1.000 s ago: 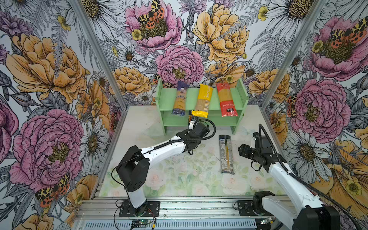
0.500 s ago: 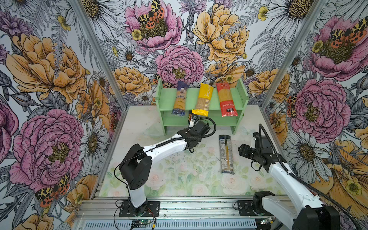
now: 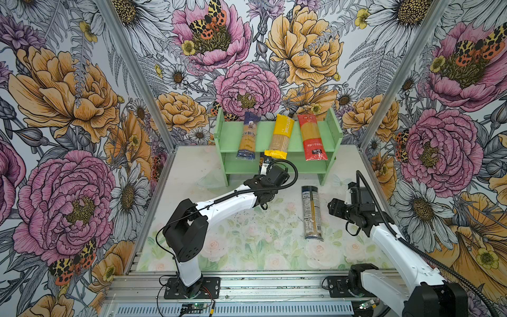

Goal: Arrange pasta packages on shelves
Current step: Place the pasta bag on the shelf.

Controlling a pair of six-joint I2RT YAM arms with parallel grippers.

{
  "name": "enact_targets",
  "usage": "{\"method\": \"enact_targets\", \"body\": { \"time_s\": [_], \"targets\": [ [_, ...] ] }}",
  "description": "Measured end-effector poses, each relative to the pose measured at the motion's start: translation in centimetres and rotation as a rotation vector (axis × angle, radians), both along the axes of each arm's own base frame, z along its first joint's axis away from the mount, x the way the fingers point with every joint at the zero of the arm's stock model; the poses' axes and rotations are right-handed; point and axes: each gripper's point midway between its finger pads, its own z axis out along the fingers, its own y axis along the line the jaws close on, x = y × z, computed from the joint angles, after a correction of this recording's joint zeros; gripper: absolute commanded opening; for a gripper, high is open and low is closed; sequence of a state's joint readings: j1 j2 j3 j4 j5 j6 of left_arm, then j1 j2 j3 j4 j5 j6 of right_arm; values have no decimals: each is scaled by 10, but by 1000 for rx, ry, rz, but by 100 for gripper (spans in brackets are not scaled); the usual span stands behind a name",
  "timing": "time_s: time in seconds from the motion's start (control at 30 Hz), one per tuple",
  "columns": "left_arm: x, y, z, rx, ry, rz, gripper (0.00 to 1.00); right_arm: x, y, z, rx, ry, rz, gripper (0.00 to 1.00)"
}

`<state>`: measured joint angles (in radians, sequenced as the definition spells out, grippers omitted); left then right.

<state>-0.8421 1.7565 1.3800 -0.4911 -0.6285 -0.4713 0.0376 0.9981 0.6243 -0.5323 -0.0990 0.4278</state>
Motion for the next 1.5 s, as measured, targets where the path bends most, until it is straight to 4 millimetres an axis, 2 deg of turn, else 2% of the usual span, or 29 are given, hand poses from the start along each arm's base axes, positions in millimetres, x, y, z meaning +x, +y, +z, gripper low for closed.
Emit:
{"method": "enact_targets", "body": {
  "time_s": [0.13, 0.33, 0.53, 0.7, 0.83, 1.0, 1.13, 1.3, 1.5],
  "targets": [
    [-3, 4, 9, -14, -20, 4, 54, 0, 0, 0, 1, 0, 0, 73],
    [-1, 5, 21, -37, -66, 17, 46, 0, 0, -1, 1, 4, 1, 73],
    [0, 3, 23, -51, -78, 22, 46, 0, 0, -1, 1, 5, 1, 74],
    [-2, 1, 26, -49, -102, 32, 53, 0, 1, -2, 2, 7, 2, 74],
    [-13, 5, 25, -40, -104, 27, 53, 0, 1, -2, 3, 7, 2, 75],
    [-30, 13, 34, -52, -126, 24, 53, 0, 1, -3, 3, 14, 2, 75],
    [-43, 17, 39, -82, -137, 24, 48, 0, 1, -3, 3, 13, 2, 76],
    [-62, 20, 23, -89, -115, 21, 43, 0, 1, -3, 3, 14, 2, 75],
    [-86, 16, -6, -72, -73, 2, 45, 0, 2, -3, 10, 14, 7, 76]
  ]
}}
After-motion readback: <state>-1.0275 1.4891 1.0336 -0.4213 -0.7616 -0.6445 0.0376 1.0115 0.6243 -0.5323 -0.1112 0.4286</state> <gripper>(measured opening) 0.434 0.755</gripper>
